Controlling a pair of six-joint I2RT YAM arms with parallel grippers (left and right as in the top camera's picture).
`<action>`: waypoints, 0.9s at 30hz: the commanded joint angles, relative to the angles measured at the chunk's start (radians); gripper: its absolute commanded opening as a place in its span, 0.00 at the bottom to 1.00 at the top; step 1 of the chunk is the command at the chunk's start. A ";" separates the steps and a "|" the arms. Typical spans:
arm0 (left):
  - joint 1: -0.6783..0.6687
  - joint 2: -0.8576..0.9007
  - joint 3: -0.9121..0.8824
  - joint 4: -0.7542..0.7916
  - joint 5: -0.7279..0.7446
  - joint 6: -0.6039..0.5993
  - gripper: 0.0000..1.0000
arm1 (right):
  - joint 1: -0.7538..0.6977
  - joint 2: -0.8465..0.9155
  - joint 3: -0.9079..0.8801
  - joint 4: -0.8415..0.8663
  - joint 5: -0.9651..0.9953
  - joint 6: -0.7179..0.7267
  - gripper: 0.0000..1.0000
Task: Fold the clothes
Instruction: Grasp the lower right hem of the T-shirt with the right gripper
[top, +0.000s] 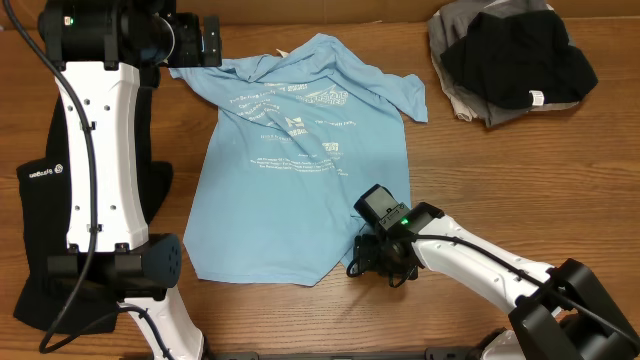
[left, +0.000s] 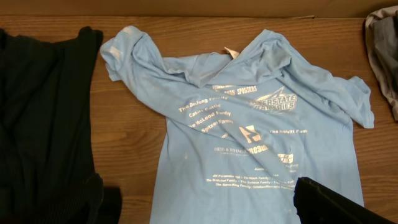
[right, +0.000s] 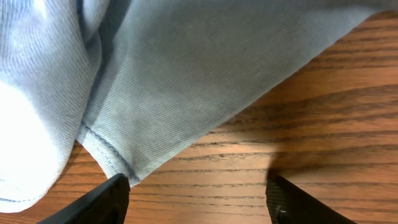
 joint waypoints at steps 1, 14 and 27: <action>-0.009 0.008 -0.003 0.005 0.014 -0.013 1.00 | 0.010 -0.014 -0.026 0.011 -0.002 0.026 0.73; -0.008 0.008 -0.003 0.015 0.010 -0.010 1.00 | 0.010 -0.013 -0.087 0.129 -0.008 0.039 0.70; -0.009 0.012 -0.003 0.023 0.010 -0.010 1.00 | 0.010 0.098 -0.086 0.187 0.106 0.020 0.65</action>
